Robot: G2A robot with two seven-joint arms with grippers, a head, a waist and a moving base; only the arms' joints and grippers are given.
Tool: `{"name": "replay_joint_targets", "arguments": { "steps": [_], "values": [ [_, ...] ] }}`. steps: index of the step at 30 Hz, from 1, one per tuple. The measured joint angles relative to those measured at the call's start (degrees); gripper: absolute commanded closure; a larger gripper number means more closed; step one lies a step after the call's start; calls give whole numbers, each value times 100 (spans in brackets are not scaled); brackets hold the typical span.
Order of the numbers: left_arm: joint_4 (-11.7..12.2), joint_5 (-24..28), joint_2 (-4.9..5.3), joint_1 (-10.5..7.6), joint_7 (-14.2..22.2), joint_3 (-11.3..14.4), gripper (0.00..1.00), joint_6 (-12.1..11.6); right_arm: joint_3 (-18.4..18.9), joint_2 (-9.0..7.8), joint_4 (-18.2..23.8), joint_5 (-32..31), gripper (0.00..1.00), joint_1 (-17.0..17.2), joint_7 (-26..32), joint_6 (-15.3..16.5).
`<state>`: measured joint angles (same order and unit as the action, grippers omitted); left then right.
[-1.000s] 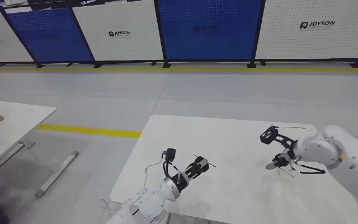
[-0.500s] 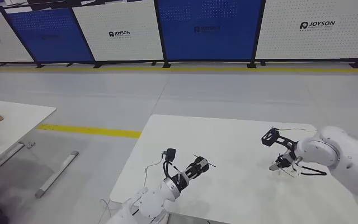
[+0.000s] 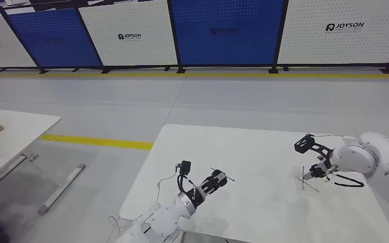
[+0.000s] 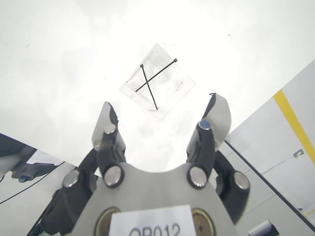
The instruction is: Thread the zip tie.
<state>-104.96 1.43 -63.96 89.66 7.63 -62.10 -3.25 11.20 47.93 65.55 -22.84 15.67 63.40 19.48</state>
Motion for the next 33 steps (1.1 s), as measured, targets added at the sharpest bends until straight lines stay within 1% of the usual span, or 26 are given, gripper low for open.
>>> {"name": "replay_joint_targets", "arguments": {
  "steps": [3, 5, 7, 14, 16, 19, 22, 25, 31, 33],
  "values": [
    [0, 0, 0, 0, 0, 0, 100, 0, -95, 134, -192, 46, 76, -54, 132, 0],
    [0, 0, 0, 0, 0, 0, 100, 0, -146, 234, -295, 76, 82, -77, 236, 0],
    [0, 0, 0, 0, 0, 0, 100, 0, -149, 332, -387, 75, 84, -69, 326, 0],
    [0, 0, 0, 0, 0, 0, 100, 0, -146, 646, -795, 28, 85, -44, 589, 0],
    [0, 0, 0, 0, 0, 0, 100, 0, -146, 741, -906, 40, 84, -33, 677, 0],
    [0, 0, 0, 0, 0, 0, 100, 0, -146, 858, -1005, 57, 80, -15, 751, 0],
    [0, 0, 0, 0, 0, 0, 100, 0, -146, 943, -1096, 85, 81, -3, 760, 0],
    [0, 0, 0, 0, 0, 0, 100, 0, -146, 1026, -1281, 302, 89, -3, 885, 0],
    [0, 0, 0, 0, 0, 0, 100, 0, -146, 1210, -1771, 857, 85, -53, 1077, 0],
    [0, 0, 0, 0, 0, 0, 100, 0, -146, 1258, -1923, 919, 84, -66, 1076, 0]
  ]
}}
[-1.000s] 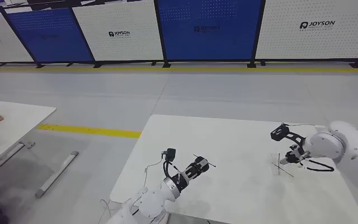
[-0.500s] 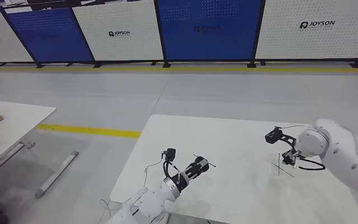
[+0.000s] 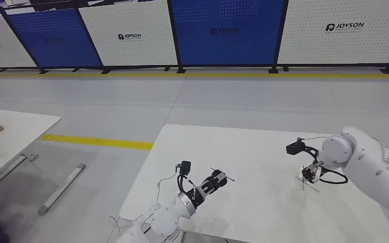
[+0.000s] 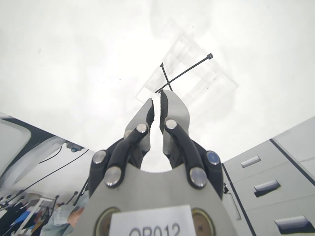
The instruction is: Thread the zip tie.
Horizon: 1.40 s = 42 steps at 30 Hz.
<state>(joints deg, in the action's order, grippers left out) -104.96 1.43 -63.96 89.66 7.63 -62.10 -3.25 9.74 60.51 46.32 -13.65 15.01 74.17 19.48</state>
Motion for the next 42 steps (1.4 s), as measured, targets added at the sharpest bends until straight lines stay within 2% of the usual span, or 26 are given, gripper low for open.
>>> {"name": "replay_joint_targets", "arguments": {
  "steps": [6, 14, 15, 17, 19, 21, 24, 26, 30, 31, 32, 34, 35, 36, 42],
  "values": [
    [0, 0, 0, 0, 0, 0, 100, 0, 3, 185, -576, -19, 76, -26, -182, 0],
    [0, 0, 0, 0, 0, 0, 100, 0, 106, 380, -1067, 181, 80, 18, -445, 0],
    [0, 0, 0, 0, 0, 0, 100, 0, 122, 394, -1099, 215, 78, 23, -445, 0],
    [0, 0, 0, 0, 0, 0, 100, 0, 145, 419, -1127, 258, 55, 34, -433, 0],
    [0, 0, 0, 0, 0, 0, 100, 0, 159, 416, -1077, 250, 49, 36, -440, 0],
    [0, 0, 0, 0, 0, 0, 100, 0, 177, 381, -1021, 217, 49, 29, -480, 0],
    [0, 0, 0, 0, 0, 0, 100, 0, 241, 260, -844, 170, 51, 30, -611, 0],
    [0, 0, 0, 0, 0, 0, 100, 0, 331, 115, -635, 198, 52, 54, -741, 0],
    [0, 0, 0, 0, 0, 0, 100, 0, 614, -302, -78, 368, 51, 186, -1014, 0],
    [0, 0, 0, 0, 0, 0, 100, 0, 733, -458, 129, 477, 18, 266, -1063, 0],
    [0, 0, 0, 0, 0, 0, 100, 0, 817, -574, 307, 543, 0, 332, -1051, 0],
    [0, 0, 0, 0, 0, 0, 100, 0, 959, -822, 755, 544, 0, 463, -877, 0],
    [0, 0, 0, 0, 0, 0, 100, 0, 985, -887, 928, 501, 0, 490, -806, 0],
    [0, 0, 0, 0, 0, 0, 100, 0, 993, -910, 1030, 482, 0, 497, -778, 0],
    [0, 0, 0, 0, 0, 0, 100, 0, 987, -902, 943, 485, 0, 492, -784, 0]
  ]
}}
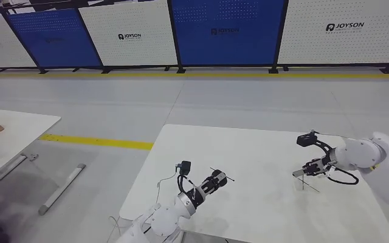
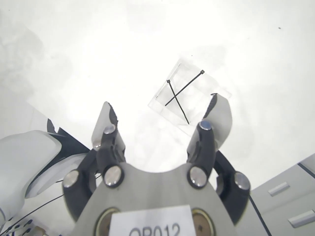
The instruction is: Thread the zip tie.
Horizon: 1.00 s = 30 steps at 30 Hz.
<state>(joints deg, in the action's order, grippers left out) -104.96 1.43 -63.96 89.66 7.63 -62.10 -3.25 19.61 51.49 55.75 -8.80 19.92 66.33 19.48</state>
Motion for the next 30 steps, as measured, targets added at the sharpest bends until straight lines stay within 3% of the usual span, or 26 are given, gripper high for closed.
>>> {"name": "replay_joint_targets", "arguments": {
  "steps": [3, 6, 10, 12, 20, 25, 30],
  "values": [
    [0, 0, 0, 0, 0, 0, 100, 0, 72, -5, -27, 42, 0, 117, -206, -175],
    [0, 0, 0, 0, 0, 0, 100, 0, 269, -27, -102, 456, 0, 245, -360, -558],
    [0, 0, 0, 0, 0, 0, 100, 0, 400, -20, 91, 569, 0, 360, -442, -1615],
    [0, 0, 0, 0, 0, 0, 100, 0, 407, -11, 246, 484, 0, 396, -497, -1991],
    [0, 0, 0, 0, 0, 0, 100, 0, 399, -7, 266, 382, 0, 446, -594, -2097],
    [0, 0, 0, 0, 0, 0, 100, 0, 309, 83, 492, -226, 0, 488, -715, -2974],
    [0, 0, 0, 0, 0, 0, 100, 0, 377, 101, 572, -292, 0, 526, -987, -2825]
  ]
}}
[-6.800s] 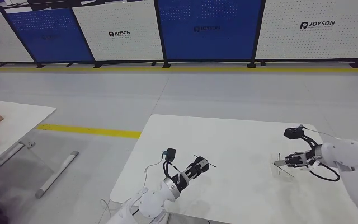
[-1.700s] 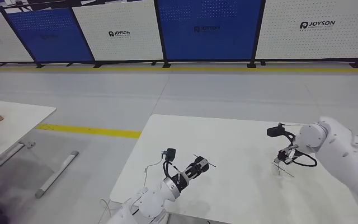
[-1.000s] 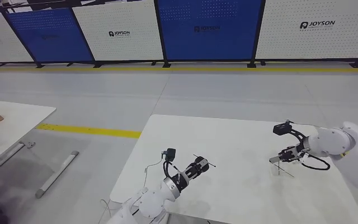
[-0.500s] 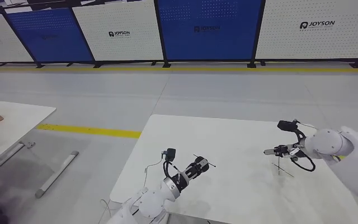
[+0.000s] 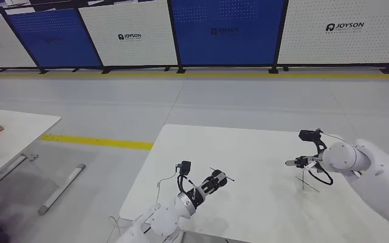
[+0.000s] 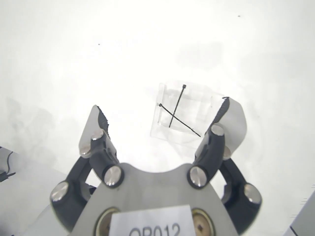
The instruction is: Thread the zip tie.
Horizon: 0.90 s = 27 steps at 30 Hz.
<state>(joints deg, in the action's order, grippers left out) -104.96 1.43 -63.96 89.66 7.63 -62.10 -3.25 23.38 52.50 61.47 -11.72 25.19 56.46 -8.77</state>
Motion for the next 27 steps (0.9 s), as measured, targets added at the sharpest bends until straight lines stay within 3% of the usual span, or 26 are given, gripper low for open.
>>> {"name": "replay_joint_targets", "arguments": {
  "steps": [4, 7, 8, 9, 10, 11, 12, 20, 23, 27],
  "values": [
    [0, 0, 0, 0, 0, 0, 100, 0, 2, -1, -2, 0, 0, 13, -5, -12],
    [0, 0, 0, 0, 0, 0, 100, 0, 87, -30, -11, -60, 0, 117, -145, 218],
    [0, 0, 0, 0, 0, 0, 100, 0, 117, -43, -2, -84, 12, 145, -137, 298],
    [0, 0, 0, 0, 0, 0, 100, 0, 149, -58, 11, -108, 38, 169, -119, 349],
    [0, 0, 0, 0, 0, 0, 100, 0, 196, -79, 35, -137, 36, 198, -98, 370],
    [0, 0, 0, 0, 0, 0, 100, 0, 231, -95, 55, -163, 50, 220, -85, 353],
    [0, 0, 0, 0, 0, 0, 100, 0, 269, -110, 81, -192, 54, 244, -83, 305],
    [0, 0, 0, 0, 0, 0, 100, 0, 641, -279, 335, -291, 61, 524, 98, -53],
    [0, 0, 0, 0, 0, 0, 100, 0, 683, -290, 463, -434, 62, 595, 233, -442],
    [0, 0, 0, 0, 0, 0, 100, 0, 719, -260, 470, -468, 68, 641, 387, -623]
  ]
}}
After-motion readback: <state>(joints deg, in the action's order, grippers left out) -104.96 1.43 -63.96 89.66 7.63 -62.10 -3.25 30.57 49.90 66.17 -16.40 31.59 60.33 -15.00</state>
